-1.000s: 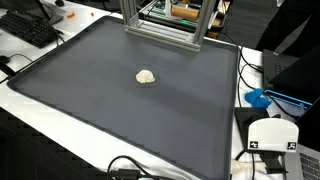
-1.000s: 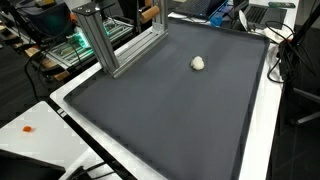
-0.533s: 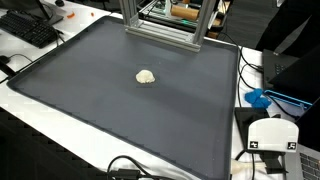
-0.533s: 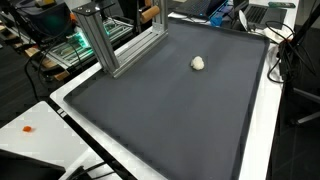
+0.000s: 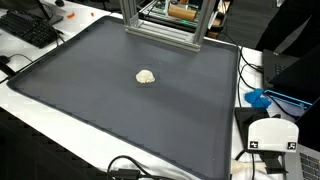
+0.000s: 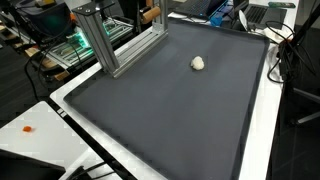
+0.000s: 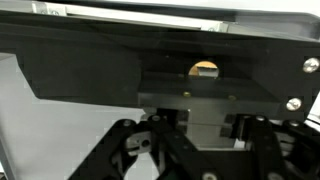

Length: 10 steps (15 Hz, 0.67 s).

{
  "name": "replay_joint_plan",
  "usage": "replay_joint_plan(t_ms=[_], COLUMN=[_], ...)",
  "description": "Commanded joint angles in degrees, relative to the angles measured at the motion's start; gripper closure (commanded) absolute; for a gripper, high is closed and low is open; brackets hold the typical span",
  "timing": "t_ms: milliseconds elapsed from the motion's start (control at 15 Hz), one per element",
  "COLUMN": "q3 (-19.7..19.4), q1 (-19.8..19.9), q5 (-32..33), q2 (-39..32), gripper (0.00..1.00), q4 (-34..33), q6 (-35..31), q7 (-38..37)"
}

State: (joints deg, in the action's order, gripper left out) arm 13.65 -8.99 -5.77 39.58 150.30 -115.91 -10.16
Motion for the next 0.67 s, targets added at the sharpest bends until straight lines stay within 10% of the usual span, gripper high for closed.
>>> replay_joint_plan(t_ms=[0, 600], q3=[-0.6, -2.6], q1=[0.9, 1.0], q5=[2.0, 5.2], q2=[-2.7, -9.9], gripper=[0.65, 0.65], q4=[-3.2, -11.3], q6=[0.1, -4.2], q7=[-0.1, 5.8])
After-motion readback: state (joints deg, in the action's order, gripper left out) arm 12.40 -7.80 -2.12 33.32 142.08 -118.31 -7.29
